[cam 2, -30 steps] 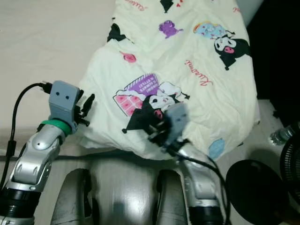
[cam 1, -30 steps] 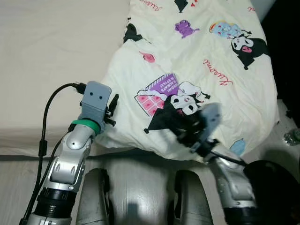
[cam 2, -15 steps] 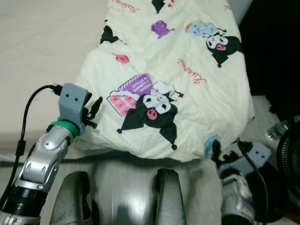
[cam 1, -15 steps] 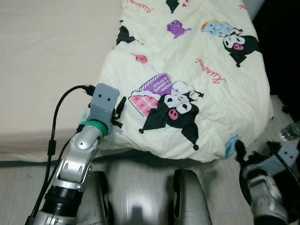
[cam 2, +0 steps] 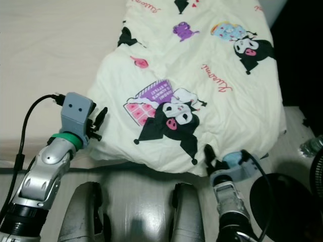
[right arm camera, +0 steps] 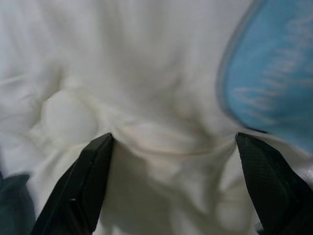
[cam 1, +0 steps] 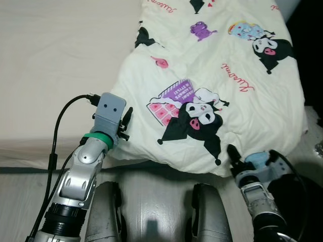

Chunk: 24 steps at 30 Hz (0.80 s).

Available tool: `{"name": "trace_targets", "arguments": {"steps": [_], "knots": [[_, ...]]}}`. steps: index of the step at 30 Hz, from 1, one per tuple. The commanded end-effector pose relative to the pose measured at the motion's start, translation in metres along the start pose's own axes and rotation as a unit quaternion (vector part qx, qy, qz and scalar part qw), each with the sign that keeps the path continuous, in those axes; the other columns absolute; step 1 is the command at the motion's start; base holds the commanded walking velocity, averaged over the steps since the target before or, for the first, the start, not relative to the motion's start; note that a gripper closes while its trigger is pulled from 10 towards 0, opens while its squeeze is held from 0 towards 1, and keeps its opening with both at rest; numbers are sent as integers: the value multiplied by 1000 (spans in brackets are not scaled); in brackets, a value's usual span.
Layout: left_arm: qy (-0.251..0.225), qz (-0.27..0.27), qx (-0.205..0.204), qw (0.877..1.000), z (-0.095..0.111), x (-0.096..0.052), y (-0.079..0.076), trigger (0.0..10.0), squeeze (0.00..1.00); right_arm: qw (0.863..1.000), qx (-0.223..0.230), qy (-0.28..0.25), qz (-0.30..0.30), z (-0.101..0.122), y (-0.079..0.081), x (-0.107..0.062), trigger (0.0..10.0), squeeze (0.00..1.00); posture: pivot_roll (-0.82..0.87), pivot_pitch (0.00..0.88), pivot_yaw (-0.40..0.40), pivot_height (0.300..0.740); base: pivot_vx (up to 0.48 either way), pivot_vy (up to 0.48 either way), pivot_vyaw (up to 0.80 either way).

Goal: Clean up the room

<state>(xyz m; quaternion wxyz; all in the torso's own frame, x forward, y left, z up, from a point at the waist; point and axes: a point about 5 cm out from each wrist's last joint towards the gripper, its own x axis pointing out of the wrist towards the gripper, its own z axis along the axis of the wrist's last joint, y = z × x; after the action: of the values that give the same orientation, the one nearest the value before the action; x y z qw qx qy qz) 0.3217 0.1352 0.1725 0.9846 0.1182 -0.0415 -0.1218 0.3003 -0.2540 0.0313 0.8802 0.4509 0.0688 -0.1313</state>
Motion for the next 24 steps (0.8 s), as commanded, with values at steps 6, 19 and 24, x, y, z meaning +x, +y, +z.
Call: {"name": "trace_targets", "arguments": {"steps": [6, 19, 24], "knots": [[13, 0, 6, 1000, -4, -5, 2, 10000, 0, 997, 16, -58, -55, 32, -6, 5, 10000, 0, 110, 211, 99, 575, 0, 0, 0], [22, 7, 10, 1000, -3, -12, 8, 10000, 0, 997, -25, -66, -20, 78, 20, 21, 10000, 0, 148, 222, 111, 575, 0, 0, 0], [25, 9, 12, 1000, -4, -15, 10, 10000, 0, 996, -18, -33, -84, 64, 13, 21, 10000, 0, 165, 224, 114, 575, 0, 0, 0]]}}
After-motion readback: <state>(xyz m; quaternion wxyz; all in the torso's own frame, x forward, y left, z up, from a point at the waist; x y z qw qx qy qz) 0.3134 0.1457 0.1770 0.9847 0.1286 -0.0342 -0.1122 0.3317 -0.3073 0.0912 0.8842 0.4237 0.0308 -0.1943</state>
